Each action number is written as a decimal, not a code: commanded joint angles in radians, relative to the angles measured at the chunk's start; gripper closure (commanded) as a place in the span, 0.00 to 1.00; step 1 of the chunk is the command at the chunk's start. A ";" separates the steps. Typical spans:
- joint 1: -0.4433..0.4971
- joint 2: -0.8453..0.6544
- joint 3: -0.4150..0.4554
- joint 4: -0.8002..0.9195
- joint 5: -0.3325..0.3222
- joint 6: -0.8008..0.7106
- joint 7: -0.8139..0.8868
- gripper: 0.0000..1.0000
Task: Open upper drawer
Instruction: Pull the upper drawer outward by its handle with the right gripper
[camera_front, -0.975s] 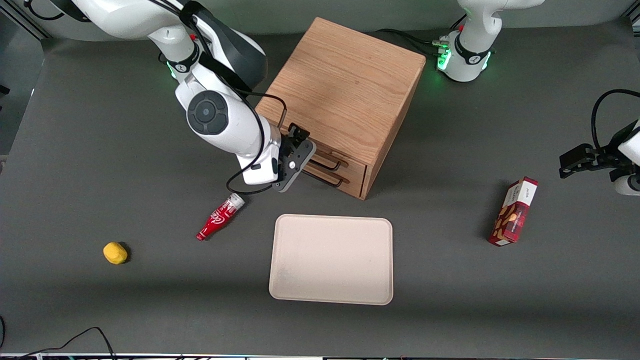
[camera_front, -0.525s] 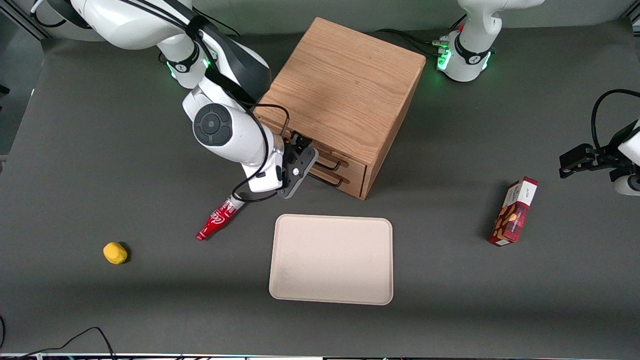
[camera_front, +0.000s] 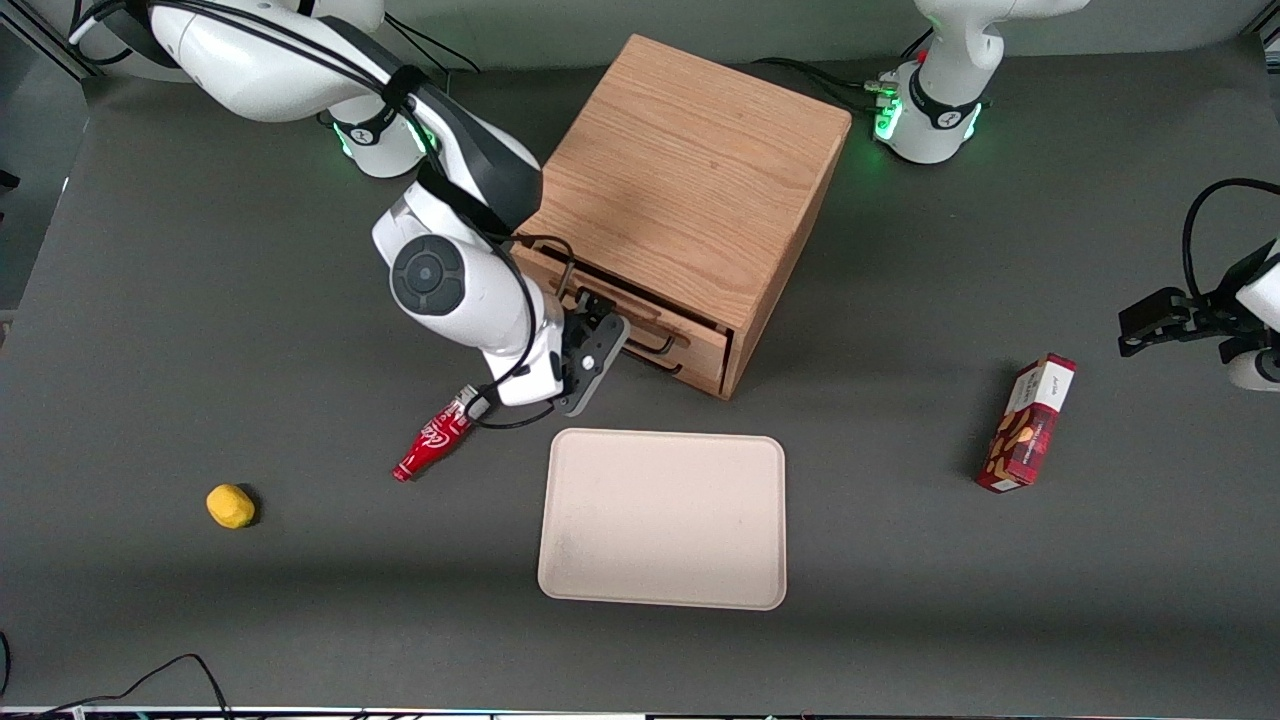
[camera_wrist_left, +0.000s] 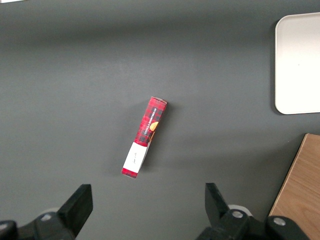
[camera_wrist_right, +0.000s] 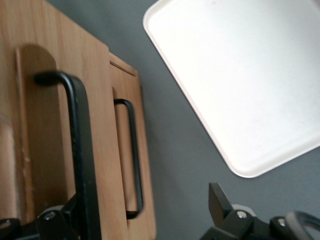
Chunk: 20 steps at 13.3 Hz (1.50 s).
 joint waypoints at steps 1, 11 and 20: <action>-0.003 0.007 -0.037 0.015 -0.019 0.011 -0.081 0.00; -0.055 0.002 -0.157 0.101 -0.008 0.072 -0.182 0.00; -0.098 0.005 -0.204 0.114 0.165 0.149 -0.167 0.00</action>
